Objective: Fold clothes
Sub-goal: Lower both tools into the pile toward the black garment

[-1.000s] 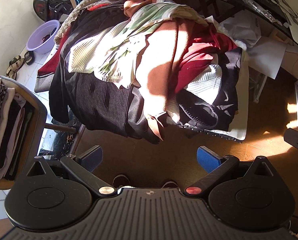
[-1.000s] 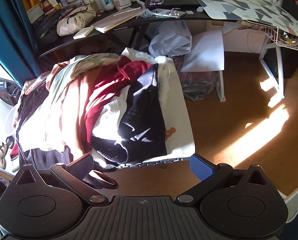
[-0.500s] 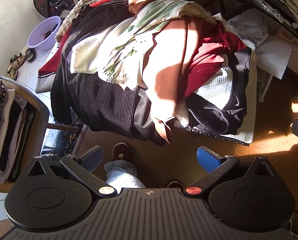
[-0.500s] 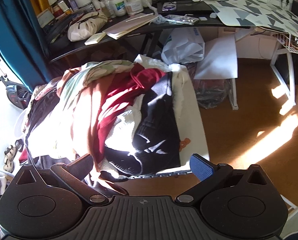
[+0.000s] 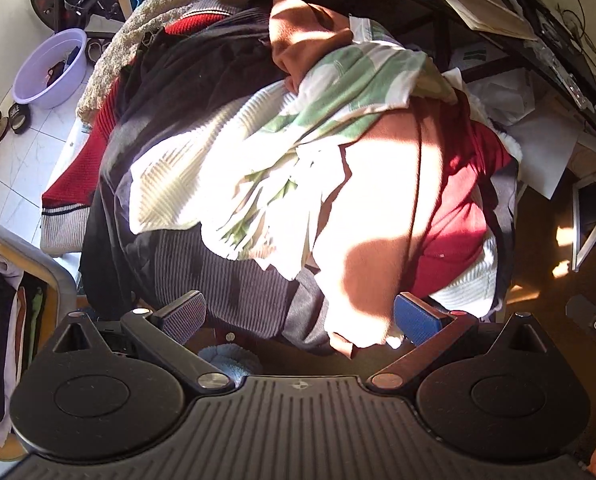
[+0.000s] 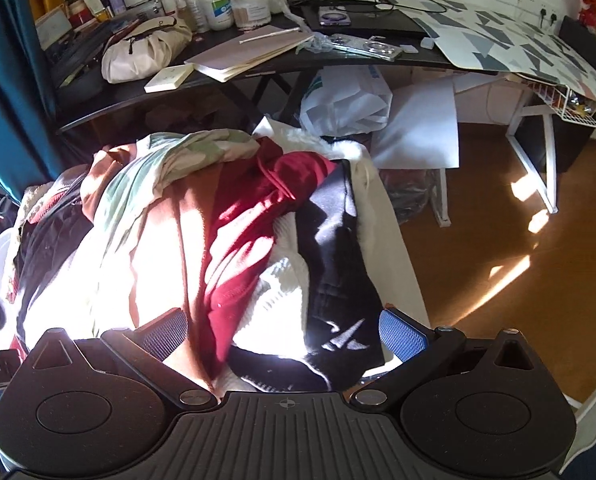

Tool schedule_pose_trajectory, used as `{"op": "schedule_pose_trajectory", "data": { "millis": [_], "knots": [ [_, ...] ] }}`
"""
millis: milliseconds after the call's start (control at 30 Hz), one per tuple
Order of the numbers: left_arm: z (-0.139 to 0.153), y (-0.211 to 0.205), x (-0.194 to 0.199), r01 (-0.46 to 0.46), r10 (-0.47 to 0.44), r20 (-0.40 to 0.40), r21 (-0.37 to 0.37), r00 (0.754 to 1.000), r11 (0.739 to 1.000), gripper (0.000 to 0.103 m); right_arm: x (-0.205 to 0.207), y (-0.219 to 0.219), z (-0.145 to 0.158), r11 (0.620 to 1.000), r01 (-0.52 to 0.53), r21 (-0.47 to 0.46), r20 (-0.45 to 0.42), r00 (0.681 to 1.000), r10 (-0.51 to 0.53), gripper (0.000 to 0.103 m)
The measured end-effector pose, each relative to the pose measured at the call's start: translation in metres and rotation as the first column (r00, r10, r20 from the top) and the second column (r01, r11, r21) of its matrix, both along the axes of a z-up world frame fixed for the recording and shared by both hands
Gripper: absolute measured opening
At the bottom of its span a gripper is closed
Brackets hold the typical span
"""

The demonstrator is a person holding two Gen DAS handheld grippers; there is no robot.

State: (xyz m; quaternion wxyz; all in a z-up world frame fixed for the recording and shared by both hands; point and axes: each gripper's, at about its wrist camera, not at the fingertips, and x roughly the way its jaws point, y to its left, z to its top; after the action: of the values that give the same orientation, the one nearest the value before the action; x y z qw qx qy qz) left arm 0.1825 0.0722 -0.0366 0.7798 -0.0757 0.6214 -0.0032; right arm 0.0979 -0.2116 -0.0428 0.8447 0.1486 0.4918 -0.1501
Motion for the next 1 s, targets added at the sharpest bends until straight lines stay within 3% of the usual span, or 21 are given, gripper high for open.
{"op": "schedule_pose_trajectory", "data": {
  "millis": [200,267,433,533,633,800,1000],
  "knots": [
    [-0.012,0.059,0.053,-0.046,0.045,-0.011,-0.015,0.999,0.999,0.102,0.048,0.052,0.009,0.998,0.004,-0.059,0.032,0.999,-0.002,0.102],
    [-0.017,0.077,0.068,-0.016,0.017,0.034,-0.008,0.999,1.000,0.102,0.058,0.062,0.007,0.998,0.026,-0.066,0.024,0.999,-0.024,0.102],
    [-0.042,0.125,0.097,0.062,-0.095,0.197,0.168,0.976,0.984,0.102,0.071,0.076,-0.010,0.995,0.085,-0.055,-0.050,0.995,-0.087,0.102],
    [-0.070,0.160,0.118,0.094,-0.142,0.205,0.227,0.968,0.969,0.101,0.077,0.081,-0.021,0.994,0.104,-0.043,-0.079,0.991,-0.108,0.102],
    [-0.090,0.193,0.129,0.052,-0.083,0.168,0.180,0.982,0.982,0.101,0.086,0.086,-0.031,0.993,0.114,-0.039,-0.105,0.987,-0.118,0.102],
    [-0.110,0.216,0.126,-0.057,0.054,0.128,0.015,0.990,0.998,0.101,0.117,0.100,-0.045,0.995,0.080,-0.066,-0.125,0.988,-0.088,0.102],
    [-0.123,0.200,0.128,-0.048,0.041,0.125,0.050,0.991,0.998,0.101,0.152,0.116,-0.055,0.998,0.011,-0.060,-0.121,0.992,-0.018,0.102]
  ]
}}
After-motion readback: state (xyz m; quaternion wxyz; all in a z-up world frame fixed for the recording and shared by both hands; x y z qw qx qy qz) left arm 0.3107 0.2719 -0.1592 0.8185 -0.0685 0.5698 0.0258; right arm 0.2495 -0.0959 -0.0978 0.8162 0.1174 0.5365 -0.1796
